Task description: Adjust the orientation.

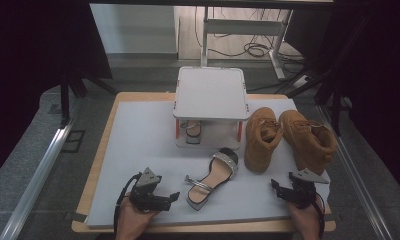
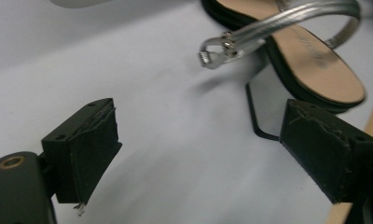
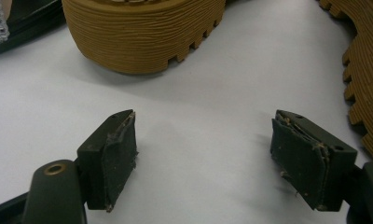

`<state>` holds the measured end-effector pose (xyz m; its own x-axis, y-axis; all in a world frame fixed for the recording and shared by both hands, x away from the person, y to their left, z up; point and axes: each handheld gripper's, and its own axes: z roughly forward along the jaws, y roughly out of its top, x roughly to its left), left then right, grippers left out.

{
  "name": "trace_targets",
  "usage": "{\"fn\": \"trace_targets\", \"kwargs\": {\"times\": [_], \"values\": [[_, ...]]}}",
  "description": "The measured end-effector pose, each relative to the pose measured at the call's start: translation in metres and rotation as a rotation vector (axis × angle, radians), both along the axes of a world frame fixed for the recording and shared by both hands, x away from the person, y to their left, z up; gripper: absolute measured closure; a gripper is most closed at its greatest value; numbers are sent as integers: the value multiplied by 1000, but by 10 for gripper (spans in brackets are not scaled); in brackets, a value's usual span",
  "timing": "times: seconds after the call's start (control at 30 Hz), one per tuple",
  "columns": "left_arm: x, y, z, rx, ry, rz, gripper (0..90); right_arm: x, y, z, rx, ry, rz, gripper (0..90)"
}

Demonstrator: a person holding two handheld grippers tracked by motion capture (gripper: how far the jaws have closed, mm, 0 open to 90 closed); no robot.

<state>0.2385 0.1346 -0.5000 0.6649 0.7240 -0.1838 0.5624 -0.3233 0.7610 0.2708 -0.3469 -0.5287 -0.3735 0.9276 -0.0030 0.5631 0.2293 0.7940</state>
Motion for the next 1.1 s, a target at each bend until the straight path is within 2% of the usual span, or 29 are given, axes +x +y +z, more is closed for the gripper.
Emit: {"fn": "trace_targets", "kwargs": {"times": [0.13,0.27,0.5,0.9,0.97,1.1], "values": [[-9,-6,-1,16,-10,-17,115,0,0,0,0,0,0,225],[-15,-13,-3,19,-3,-30,120,0,0,0,0,0,0,225],[-20,-29,-6,41,-3,-76,123,0,0,0,0,-2,0,225],[-15,-53,-14,70,5,-100,146,0,0,0,0,-2,0,226],[-14,-56,-15,58,11,-105,145,0,0,0,0,-2,0,225],[-12,-62,-14,62,7,-114,151,0,0,0,0,-2,0,226]]}}
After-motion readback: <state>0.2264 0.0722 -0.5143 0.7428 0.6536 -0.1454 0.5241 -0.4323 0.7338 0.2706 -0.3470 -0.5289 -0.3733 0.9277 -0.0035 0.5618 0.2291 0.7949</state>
